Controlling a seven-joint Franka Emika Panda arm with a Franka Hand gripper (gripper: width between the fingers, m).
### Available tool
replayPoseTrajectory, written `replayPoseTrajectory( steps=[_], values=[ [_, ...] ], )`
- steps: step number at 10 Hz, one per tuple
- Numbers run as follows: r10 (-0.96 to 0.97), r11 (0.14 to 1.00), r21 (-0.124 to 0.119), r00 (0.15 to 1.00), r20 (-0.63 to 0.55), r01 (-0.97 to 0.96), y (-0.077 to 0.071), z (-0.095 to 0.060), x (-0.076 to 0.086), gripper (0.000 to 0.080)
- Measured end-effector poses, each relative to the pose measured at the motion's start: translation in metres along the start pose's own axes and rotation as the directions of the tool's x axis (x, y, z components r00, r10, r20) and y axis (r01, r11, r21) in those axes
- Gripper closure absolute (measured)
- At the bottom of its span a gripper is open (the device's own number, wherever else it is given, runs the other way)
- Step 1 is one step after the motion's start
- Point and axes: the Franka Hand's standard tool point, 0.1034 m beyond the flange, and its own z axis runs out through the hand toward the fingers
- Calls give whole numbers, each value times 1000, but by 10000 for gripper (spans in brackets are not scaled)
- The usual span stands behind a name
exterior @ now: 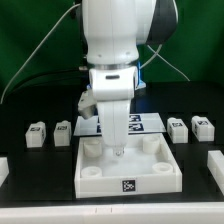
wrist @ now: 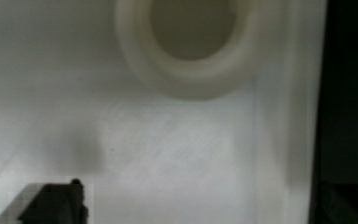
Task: Assemble one leg
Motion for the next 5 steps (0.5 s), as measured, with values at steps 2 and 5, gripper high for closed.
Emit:
replayPoseTrajectory(
  steps=[2, 5],
  values=[
    [1, 1000, -2, 1000, -4, -1, -7, 7, 1, 150],
    [8, 1000, -5, 1000, -4, -8, -9, 8, 1, 150]
  ],
)
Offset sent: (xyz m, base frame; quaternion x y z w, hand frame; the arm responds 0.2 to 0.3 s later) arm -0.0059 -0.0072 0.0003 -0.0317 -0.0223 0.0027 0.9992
